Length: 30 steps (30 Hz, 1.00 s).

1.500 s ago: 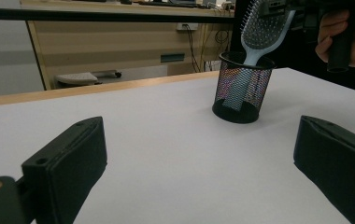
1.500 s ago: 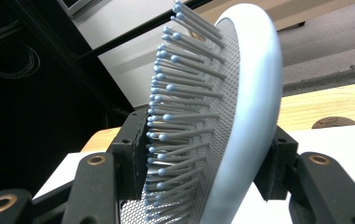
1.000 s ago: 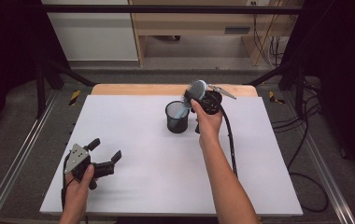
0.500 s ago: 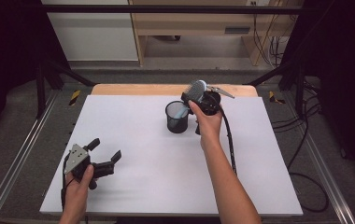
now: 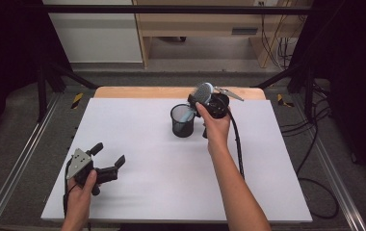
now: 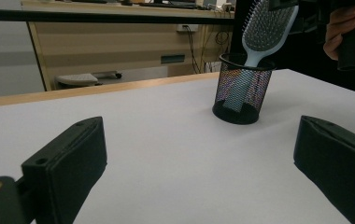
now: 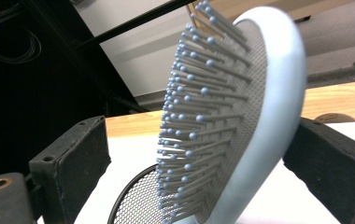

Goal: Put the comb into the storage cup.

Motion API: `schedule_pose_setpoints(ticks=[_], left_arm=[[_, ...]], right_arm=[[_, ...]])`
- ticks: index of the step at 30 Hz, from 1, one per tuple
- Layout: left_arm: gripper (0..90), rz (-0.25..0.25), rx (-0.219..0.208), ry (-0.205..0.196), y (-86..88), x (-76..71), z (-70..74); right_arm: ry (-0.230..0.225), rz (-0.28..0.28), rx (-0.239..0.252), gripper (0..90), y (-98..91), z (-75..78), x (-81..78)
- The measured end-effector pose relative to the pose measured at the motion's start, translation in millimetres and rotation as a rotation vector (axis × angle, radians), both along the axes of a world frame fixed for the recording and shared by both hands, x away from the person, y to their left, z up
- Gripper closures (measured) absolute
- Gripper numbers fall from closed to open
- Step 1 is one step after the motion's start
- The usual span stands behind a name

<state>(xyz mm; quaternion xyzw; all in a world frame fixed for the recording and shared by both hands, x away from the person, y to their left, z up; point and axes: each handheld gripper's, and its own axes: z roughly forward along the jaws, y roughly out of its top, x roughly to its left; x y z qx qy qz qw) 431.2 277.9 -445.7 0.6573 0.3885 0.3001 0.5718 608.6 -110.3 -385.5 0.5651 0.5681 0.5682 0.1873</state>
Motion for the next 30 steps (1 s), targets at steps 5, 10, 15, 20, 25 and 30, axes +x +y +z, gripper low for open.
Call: schedule_pose_setpoints(ticks=[5,10,15,20,25,30], left_arm=[[2.9,0.002,-0.001,0.0,0.9,0.1,0.1],[3.0,0.003,0.001,0.0,1.0,0.2,0.0],[2.9,0.004,0.001,-0.001,1.1,0.1,0.1],[2.9,0.006,0.004,0.0,0.9,0.2,-0.1],[2.9,0.008,0.003,-0.002,1.5,-0.1,0.3],[2.8,0.02,-0.004,-0.003,4.6,1.0,0.3]], right_arm=[[-0.012,-0.009,-0.008,7.1,-1.3,1.8,-0.7],[-0.034,-0.022,-0.04,7.1,-2.8,4.7,-2.7],[-0.064,-0.029,-0.075,4.1,-4.4,9.6,-8.0],[-0.114,-0.027,-0.091,4.2,-4.4,18.8,-16.5],[-0.156,-0.031,-0.138,3.9,-6.9,27.7,-26.4],[-0.186,-0.006,-0.187,4.8,-12.6,34.0,-34.3]])
